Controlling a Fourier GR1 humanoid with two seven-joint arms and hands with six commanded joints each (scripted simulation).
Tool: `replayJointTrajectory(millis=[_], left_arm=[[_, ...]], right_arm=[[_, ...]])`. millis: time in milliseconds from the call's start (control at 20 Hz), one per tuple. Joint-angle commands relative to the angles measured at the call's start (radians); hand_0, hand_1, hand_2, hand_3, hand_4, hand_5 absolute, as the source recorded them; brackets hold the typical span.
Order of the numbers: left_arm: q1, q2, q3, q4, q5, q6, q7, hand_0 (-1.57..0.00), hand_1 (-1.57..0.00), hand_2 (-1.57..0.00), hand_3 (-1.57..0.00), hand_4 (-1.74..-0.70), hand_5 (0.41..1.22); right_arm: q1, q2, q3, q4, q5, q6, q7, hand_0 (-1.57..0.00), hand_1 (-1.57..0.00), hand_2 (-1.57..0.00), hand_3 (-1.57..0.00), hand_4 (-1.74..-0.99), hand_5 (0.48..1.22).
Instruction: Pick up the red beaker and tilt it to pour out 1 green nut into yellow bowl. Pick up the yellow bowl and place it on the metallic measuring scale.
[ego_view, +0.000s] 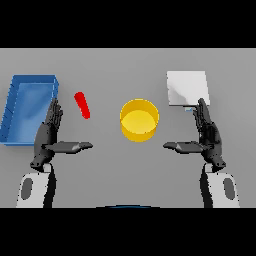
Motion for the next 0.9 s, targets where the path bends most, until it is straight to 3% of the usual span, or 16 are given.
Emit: replayJointTrajectory(millis=[0,250,300,400,550,600,700,850], left_arm=[[-0.001,0.0,0.001,0.001,0.001,0.001,0.0,0.0,0.0,0.0,0.0,-1.2,0.652],[-0.005,0.002,0.0,0.006,0.003,-0.004,-0.004,0.0,0.0,0.0,0.0,-1.2,0.652],[0.018,0.031,-0.032,-0.032,-0.049,-0.005,-0.004,0.0,0.0,0.0,0.0,-1.2,0.652],[0.063,0.054,-0.075,-0.097,-0.102,-0.008,0.002,0.0,0.0,0.0,0.0,-1.21,0.65],[0.065,0.067,-0.091,-0.127,-0.119,-0.014,0.057,0.0,0.0,0.0,0.0,-1.22,0.66],[0.075,0.072,-0.095,-0.126,-0.122,-0.021,0.037,0.0,0.0,0.0,0.0,-1.23,0.661],[0.055,0.067,-0.106,-0.125,-0.13,-0.021,0.068,0.0,0.0,0.0,0.0,-1.24,0.668],[0.012,0.061,-0.095,-0.039,-0.124,-0.033,0.067,0.0,0.0,0.0,0.0,-1.3,0.702]], right_arm=[[0.001,-0.001,-0.001,-0.001,-0.001,0.0,-0.001,0.0,0.0,0.0,0.0,-1.245,0.681],[0.023,-0.005,-0.001,-0.013,-0.01,0.01,-0.012,0.0,0.0,0.0,0.0,-1.245,0.681],[0.058,-0.048,0.037,-0.052,0.09,-0.009,-0.085,0.0,0.0,0.0,0.0,-1.245,0.681],[0.108,-0.08,0.087,-0.094,0.201,-0.031,-0.137,0.0,0.0,0.0,0.0,-1.239,0.679],[0.13,-0.076,0.12,-0.137,0.255,-0.049,-0.112,0.0,0.0,0.0,0.0,-1.235,0.678],[0.133,-0.085,0.12,-0.162,0.246,-0.037,-0.117,0.0,0.0,0.0,0.0,-1.241,0.68],[0.131,-0.086,0.119,-0.164,0.238,-0.029,-0.096,0.0,0.0,0.0,0.0,-1.25,0.681],[0.129,-0.088,0.109,-0.161,0.199,-0.004,-0.108,0.0,0.0,0.0,0.0,-1.275,0.68]])
